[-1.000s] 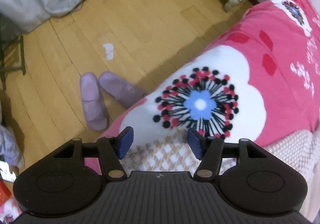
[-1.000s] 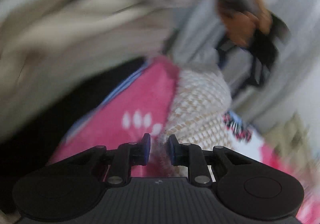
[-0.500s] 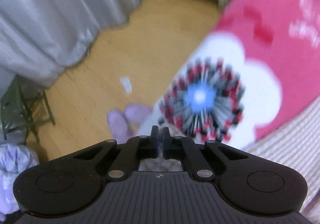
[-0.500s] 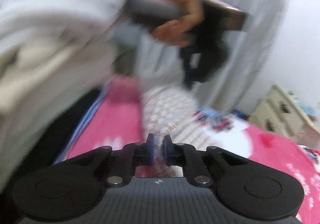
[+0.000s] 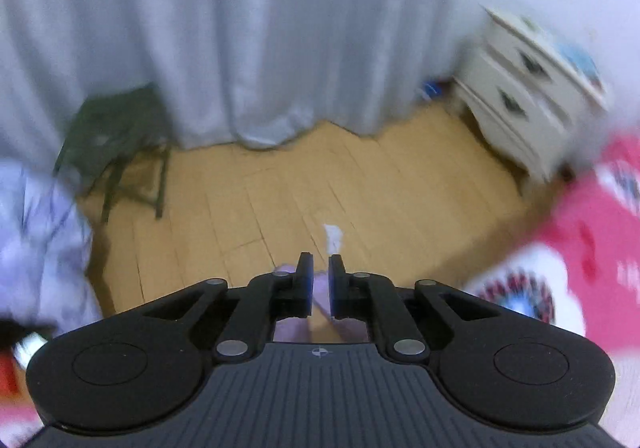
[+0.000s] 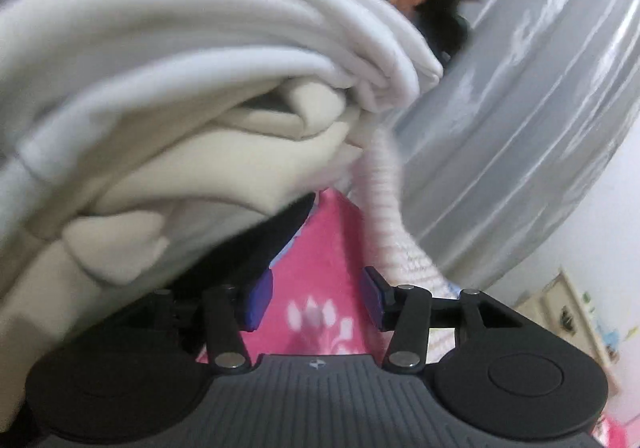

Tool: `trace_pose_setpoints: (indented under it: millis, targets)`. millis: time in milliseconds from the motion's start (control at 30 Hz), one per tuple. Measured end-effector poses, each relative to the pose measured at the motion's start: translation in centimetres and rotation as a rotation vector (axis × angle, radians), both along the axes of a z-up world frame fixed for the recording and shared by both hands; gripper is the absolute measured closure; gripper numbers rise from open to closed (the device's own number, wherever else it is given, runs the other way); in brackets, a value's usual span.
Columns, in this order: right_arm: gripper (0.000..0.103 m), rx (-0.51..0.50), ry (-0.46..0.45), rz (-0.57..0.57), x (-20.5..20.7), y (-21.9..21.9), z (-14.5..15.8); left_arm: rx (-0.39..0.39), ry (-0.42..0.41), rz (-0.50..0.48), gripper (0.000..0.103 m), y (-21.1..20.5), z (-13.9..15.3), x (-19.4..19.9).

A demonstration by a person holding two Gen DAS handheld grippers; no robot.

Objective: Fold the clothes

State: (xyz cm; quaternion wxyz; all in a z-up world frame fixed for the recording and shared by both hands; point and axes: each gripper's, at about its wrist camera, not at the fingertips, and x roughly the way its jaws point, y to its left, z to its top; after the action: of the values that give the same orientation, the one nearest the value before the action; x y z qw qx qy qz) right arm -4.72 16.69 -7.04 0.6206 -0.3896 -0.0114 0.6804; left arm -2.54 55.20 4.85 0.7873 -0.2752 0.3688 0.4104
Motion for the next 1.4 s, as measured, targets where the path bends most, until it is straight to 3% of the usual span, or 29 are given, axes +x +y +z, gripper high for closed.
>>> trace_pose_setpoints:
  millis: [67, 133, 267, 367, 600, 733, 833, 933, 1067, 1167, 1267, 1333, 1400]
  targets:
    - [0.048, -0.012, 0.057, -0.046, 1.2, -0.9, 1.3, -0.001, -0.018, -0.001, 0.085, 0.0, 0.0, 0.1]
    - [0.048, -0.044, 0.155, -0.107, 2.9, -2.1, 2.5, 0.022, -0.007, -0.063, 0.083, -1.2, 0.4, 1.3]
    - [0.048, -0.138, 0.453, -0.28, 6.3, -7.1, 4.8, 0.069, -0.037, -0.231, 0.083, -5.2, 2.2, 3.9]
    - [0.048, -0.181, 0.626, -0.428, 7.3, -12.3, 6.2, 0.074, -0.086, -0.36, 0.083, -9.3, 3.5, 5.4]
    - [0.049, -0.127, 0.958, -0.806, 6.7, -25.8, 7.8, 0.115, -0.101, -0.726, 0.078, -21.4, 5.0, 9.2]
    - [0.049, -0.028, 1.086, -1.02, 4.4, -33.8, 8.8, 0.12, -0.035, -0.883, 0.075, -27.5, 4.9, 12.9]
    - [0.049, 0.085, 1.107, -1.157, 2.4, -38.8, 9.4, 0.123, 0.134, -0.979, 0.074, -33.9, 4.3, 16.8]
    - [0.048, 0.212, 1.065, -1.271, 1.3, -42.6, 9.7, 0.148, 0.306, -1.096, 0.074, -41.2, 2.2, 18.5]
    - [0.048, 0.294, 0.946, -1.459, 1.4, -46.6, 9.6, 0.095, 0.192, -1.304, 0.073, -48.2, -0.6, 14.8]
    - [0.042, 0.222, 0.894, -1.571, 3.1, -48.9, 8.7, 0.08, 0.123, -1.444, 0.073, -51.6, -3.2, 11.3]
    - [0.029, 0.116, 0.921, -1.654, 5.1, -50.5, 6.9, 0.07, 0.07, -1.544, 0.073, -53.8, -5.1, 8.9]
    - [0.028, 0.082, 0.942, -1.688, 5.9, -51.2, 5.9, 0.043, 0.015, -1.568, 0.073, -54.7, -5.6, 8.0]
    - [0.027, 0.07, 0.906, -1.688, 5.7, -51.0, 5.5, 0.016, -0.004, -1.597, 0.073, -55.6, -6.1, 7.7]
